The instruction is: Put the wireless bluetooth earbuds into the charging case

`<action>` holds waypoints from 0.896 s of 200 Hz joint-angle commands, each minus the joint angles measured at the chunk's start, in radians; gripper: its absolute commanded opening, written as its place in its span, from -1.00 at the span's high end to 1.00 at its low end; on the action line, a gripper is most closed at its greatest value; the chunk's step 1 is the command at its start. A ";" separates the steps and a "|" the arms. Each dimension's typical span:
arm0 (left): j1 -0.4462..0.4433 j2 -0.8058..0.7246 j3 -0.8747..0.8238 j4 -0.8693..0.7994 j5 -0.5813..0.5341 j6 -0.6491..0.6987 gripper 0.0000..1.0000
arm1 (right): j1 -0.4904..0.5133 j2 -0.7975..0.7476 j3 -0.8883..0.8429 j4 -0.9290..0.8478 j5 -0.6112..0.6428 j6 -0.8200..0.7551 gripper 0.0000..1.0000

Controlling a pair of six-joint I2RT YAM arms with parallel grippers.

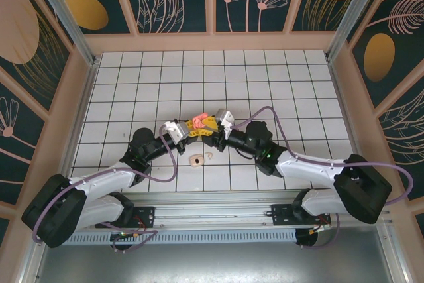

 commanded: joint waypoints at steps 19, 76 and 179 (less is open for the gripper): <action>0.000 -0.017 0.003 0.017 0.024 0.029 0.96 | 0.010 0.031 0.044 0.079 0.035 0.038 0.27; 0.000 -0.038 0.010 -0.030 0.017 0.059 0.96 | 0.010 0.052 0.066 0.087 0.026 0.046 0.26; 0.000 -0.040 0.006 0.007 0.003 0.026 0.96 | 0.009 0.019 0.018 0.091 0.031 0.041 0.42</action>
